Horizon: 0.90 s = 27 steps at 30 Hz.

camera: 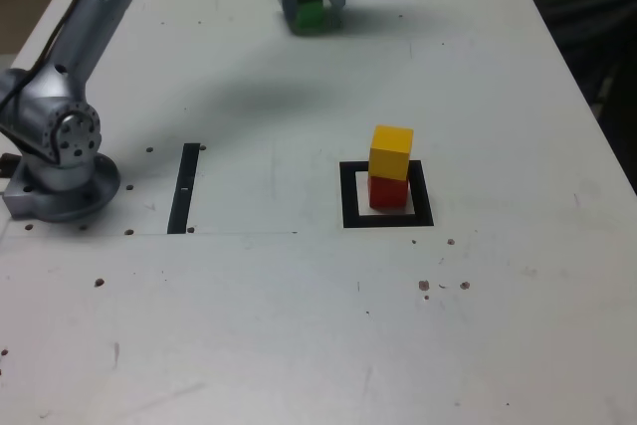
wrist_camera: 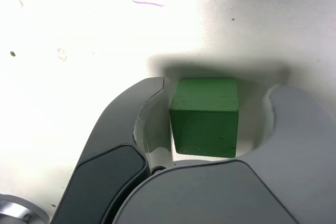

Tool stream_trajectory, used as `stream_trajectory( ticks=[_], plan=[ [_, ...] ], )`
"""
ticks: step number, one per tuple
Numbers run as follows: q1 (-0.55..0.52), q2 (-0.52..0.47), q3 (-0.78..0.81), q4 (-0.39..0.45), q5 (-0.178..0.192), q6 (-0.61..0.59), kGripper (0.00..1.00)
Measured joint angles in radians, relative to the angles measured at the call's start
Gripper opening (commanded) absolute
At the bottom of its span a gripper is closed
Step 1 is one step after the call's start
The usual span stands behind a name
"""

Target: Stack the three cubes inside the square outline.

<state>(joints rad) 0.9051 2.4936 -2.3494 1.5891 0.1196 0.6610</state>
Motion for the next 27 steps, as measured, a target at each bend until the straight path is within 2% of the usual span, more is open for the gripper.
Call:
stream_trajectory(
  ticks=[17, 27],
  plan=[
    [-0.006, -0.007, 0.01, 0.001, -0.001, 0.005, 0.33],
    [-0.074, -0.122, 0.122, -0.001, -0.002, 0.002, 0.33]
  ],
)
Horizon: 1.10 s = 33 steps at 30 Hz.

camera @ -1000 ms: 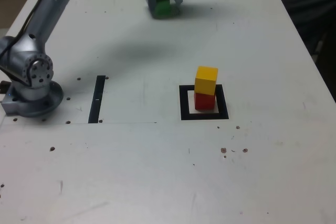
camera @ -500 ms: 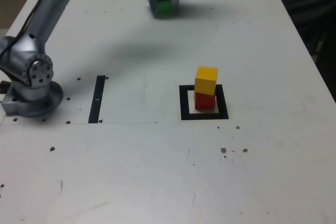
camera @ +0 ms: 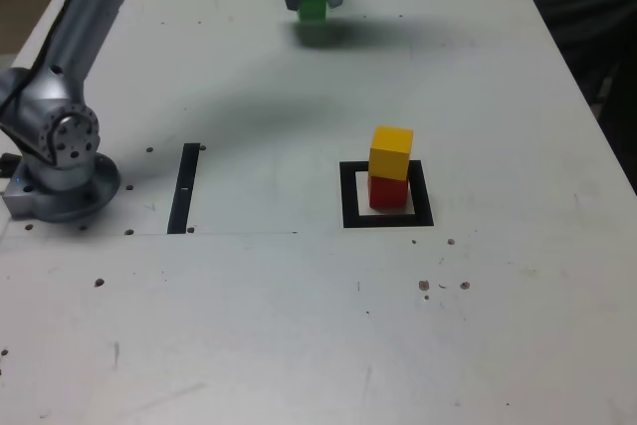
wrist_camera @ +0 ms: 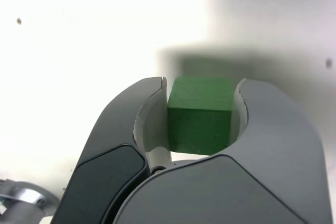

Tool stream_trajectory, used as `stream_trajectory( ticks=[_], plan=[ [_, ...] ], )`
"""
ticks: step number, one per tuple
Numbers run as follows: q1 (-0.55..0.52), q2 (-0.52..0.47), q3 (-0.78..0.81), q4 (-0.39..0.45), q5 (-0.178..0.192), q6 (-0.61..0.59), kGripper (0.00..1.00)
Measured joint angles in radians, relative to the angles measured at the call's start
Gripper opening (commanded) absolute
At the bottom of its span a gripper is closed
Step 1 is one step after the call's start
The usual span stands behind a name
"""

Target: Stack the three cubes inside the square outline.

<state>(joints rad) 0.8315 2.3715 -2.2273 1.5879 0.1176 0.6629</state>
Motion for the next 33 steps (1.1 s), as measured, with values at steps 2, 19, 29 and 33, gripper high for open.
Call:
stream_trajectory(
  ticks=[2, 19, 29, 33],
  plan=[
    [-0.013, -0.02, 0.027, -0.003, -0.007, -0.007, 0.33],
    [-0.168, -0.243, 0.293, -0.067, -0.04, -0.087, 0.33],
    [-0.272, -0.367, 0.421, -0.092, -0.067, -0.145, 0.33],
    [-0.328, -0.408, 0.445, -0.091, -0.068, -0.173, 0.33]
  ],
)
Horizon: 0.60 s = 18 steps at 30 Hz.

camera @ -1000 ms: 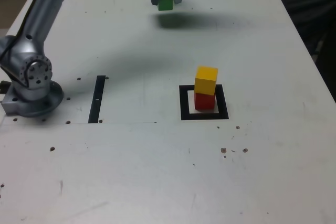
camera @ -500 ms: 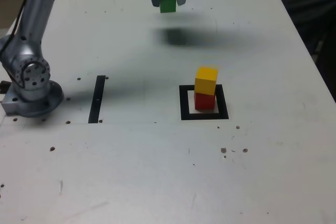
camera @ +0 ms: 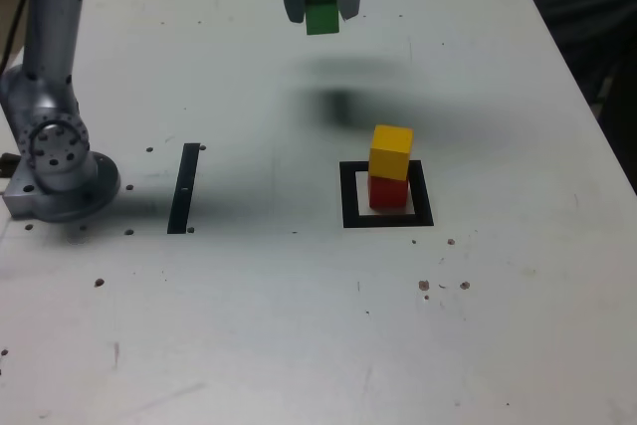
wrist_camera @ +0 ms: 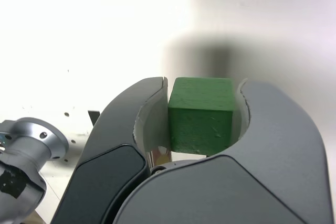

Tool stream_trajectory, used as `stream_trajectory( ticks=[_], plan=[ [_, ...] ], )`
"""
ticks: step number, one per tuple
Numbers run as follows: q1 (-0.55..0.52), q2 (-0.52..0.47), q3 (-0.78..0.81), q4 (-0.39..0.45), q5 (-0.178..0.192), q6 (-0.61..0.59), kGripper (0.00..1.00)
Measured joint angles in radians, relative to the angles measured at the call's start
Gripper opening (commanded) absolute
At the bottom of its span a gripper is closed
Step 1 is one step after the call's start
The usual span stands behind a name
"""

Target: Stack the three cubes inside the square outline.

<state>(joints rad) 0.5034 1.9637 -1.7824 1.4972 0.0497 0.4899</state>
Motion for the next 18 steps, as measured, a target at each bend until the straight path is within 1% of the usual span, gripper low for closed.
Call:
stream_trajectory(
  ticks=[4, 8, 10, 18],
  plan=[
    [-0.06, -0.035, 0.022, 0.005, 0.0, -0.033, 0.33],
    [-0.104, -0.05, 0.033, 0.008, 0.0, -0.059, 0.33],
    [-0.143, -0.06, 0.04, 0.013, -0.001, -0.077, 0.33],
    [-0.256, -0.082, 0.056, 0.02, -0.019, -0.137, 0.33]
  ],
)
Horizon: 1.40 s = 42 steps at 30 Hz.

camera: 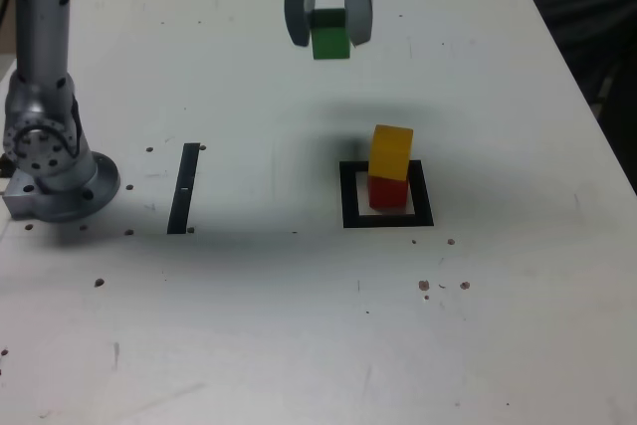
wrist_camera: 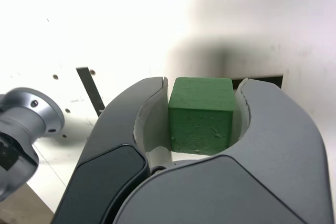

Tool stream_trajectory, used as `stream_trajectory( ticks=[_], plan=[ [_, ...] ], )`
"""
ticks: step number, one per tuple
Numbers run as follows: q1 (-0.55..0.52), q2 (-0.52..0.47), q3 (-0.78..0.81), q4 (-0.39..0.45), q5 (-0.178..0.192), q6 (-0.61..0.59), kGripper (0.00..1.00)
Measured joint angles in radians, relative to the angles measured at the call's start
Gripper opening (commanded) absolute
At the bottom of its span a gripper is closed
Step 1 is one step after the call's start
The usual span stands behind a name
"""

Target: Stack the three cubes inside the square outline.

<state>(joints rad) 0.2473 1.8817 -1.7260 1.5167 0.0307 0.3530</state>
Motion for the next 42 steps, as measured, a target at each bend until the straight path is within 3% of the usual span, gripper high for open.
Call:
stream_trajectory(
  ticks=[18, 42],
  plan=[
    [-0.22, -0.006, -0.009, -0.012, -0.01, -0.127, 0.33],
    [-0.31, 0.086, -0.02, -0.084, -0.032, -0.18, 0.33]
  ],
)
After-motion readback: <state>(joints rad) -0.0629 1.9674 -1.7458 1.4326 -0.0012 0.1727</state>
